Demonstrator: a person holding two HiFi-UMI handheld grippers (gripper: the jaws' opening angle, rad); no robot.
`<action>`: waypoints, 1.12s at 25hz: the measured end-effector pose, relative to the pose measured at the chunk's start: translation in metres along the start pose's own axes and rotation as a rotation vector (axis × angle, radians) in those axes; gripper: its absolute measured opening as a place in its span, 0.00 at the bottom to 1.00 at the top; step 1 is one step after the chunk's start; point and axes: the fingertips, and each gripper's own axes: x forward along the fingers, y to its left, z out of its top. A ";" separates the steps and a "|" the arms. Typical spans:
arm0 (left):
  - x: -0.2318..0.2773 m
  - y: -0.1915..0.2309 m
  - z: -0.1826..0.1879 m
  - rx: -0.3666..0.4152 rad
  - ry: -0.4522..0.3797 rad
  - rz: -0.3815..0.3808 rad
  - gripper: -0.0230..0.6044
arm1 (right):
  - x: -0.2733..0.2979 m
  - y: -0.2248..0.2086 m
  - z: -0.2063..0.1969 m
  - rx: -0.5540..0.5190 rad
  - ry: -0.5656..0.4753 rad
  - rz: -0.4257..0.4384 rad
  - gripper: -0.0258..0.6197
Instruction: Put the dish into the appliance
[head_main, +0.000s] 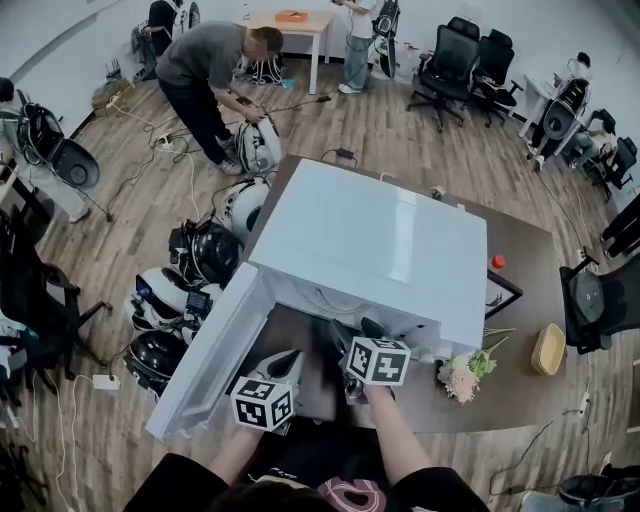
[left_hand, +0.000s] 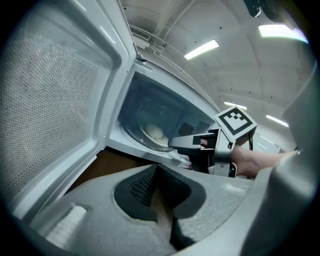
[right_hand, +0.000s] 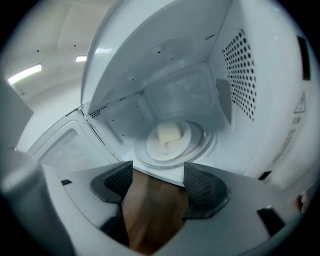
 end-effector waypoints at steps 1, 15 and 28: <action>0.000 -0.001 -0.001 -0.001 0.001 -0.003 0.05 | -0.005 -0.002 -0.003 -0.005 -0.006 0.002 0.54; 0.007 -0.024 -0.008 0.008 0.006 -0.080 0.05 | -0.082 -0.022 -0.031 -0.075 -0.153 -0.058 0.26; 0.013 -0.050 -0.017 0.080 0.018 -0.123 0.05 | -0.102 -0.039 -0.049 -0.051 -0.210 -0.157 0.05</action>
